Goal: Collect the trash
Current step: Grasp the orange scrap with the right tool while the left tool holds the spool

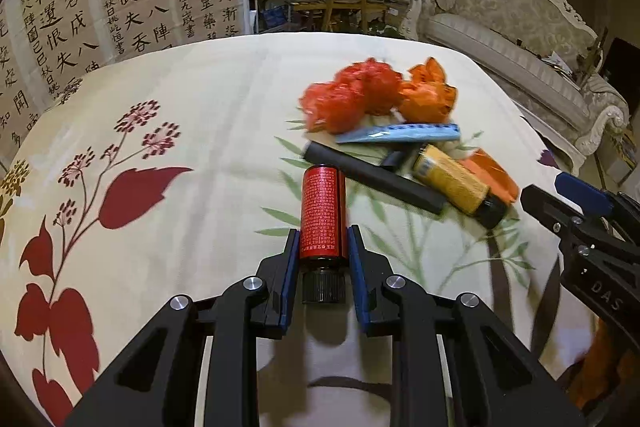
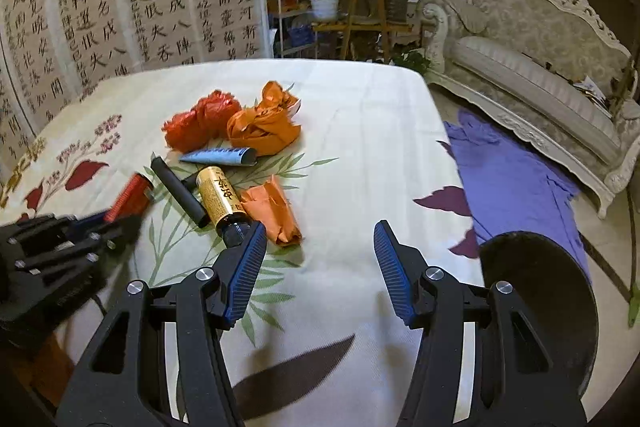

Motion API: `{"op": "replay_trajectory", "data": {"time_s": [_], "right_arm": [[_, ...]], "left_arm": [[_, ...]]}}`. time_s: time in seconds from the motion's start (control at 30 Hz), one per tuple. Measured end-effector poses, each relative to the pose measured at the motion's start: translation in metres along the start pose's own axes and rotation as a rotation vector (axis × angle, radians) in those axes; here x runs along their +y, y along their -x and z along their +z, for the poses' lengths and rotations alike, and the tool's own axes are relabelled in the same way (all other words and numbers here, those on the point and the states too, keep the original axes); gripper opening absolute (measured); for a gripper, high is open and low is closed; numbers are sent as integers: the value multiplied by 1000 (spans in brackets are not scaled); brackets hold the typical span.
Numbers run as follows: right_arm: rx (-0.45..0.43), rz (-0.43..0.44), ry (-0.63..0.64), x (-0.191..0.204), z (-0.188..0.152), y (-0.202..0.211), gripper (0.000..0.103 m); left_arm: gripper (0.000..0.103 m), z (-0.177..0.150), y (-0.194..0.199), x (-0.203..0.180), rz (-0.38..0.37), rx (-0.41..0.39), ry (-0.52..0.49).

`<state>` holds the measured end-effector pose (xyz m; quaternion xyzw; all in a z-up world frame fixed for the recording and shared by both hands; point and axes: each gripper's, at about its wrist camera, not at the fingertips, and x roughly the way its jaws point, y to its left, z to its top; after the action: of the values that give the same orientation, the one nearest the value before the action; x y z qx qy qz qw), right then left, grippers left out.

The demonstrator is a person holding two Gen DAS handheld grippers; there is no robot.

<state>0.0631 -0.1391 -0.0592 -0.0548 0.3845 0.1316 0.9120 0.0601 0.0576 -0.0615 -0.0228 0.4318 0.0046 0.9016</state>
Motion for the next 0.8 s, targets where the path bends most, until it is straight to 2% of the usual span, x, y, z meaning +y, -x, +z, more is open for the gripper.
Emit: {"op": "replay_trajectory", "data": {"time_s": [0.17,0.5,0.57,0.63,0.7,0.8], "right_arm": [[50,5,31,8,3,-15,54],[78,-1,94,28,14,-31,52],[86,2,100,29,14,-33,42],[86,2,101,31,15,-34,37],[87,8,99,31,14,-33,24],[84,3,95,32,12,-30,24]], "left_arm": [[25,3,-2,13,3,-5,17],[25,5,-5,21,-6,-16,23],[25,6,-4,21,-11,-15,21],[25,6,-4,22,-16,-15,24],[25,6,-4,23,-20,-16,26],[25,5,-3,23,-23,-17,25]]}}
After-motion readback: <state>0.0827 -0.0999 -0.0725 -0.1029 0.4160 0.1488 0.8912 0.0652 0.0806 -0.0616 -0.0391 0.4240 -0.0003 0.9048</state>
